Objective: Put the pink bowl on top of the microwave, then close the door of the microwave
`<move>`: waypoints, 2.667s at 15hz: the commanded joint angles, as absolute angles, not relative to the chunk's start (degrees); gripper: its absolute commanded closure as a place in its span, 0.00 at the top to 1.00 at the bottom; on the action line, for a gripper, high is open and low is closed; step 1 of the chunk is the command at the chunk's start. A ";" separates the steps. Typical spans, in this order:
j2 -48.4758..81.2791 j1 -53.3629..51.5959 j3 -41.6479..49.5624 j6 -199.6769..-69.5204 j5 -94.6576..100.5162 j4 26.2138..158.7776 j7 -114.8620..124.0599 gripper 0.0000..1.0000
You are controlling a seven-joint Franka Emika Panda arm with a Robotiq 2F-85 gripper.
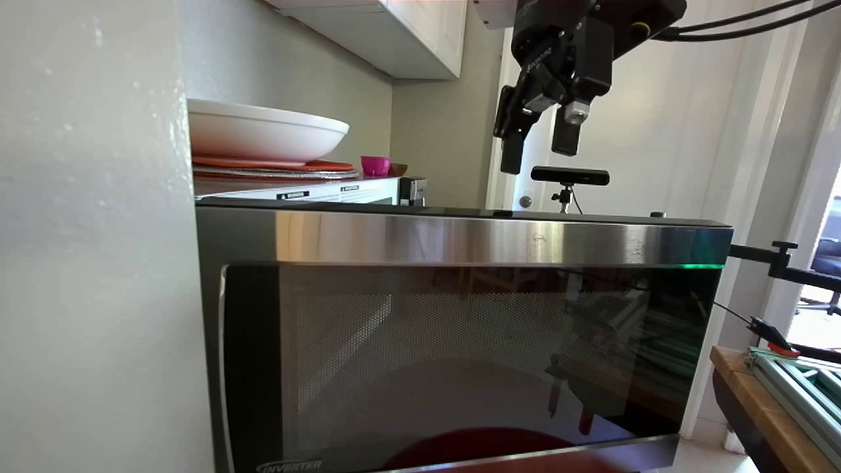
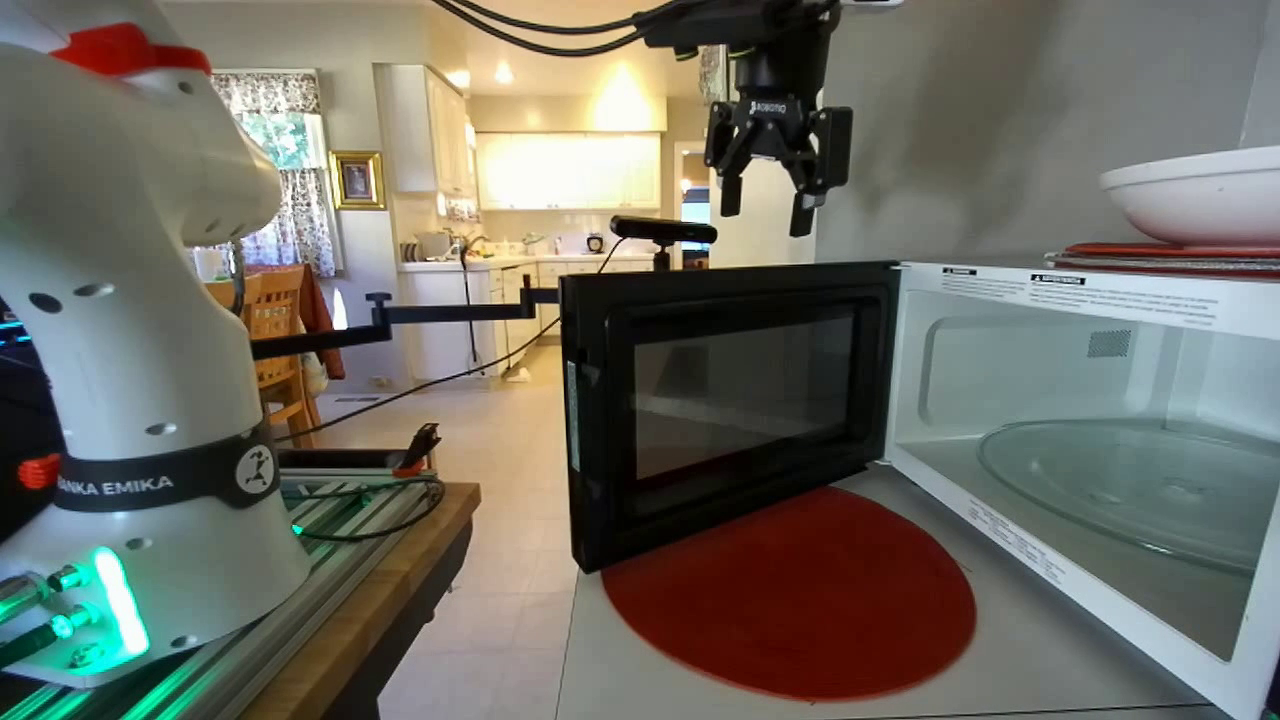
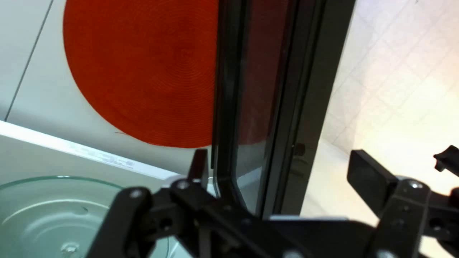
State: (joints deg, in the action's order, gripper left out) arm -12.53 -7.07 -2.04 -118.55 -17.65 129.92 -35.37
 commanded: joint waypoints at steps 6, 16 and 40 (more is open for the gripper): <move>-15.93 -9.48 -2.73 -121.70 -17.91 135.33 -35.95 1.00; -17.31 -10.44 -3.26 -128.86 -16.62 140.93 -35.48 1.00; -16.45 -8.77 -0.93 -143.30 -5.48 145.75 -33.97 1.00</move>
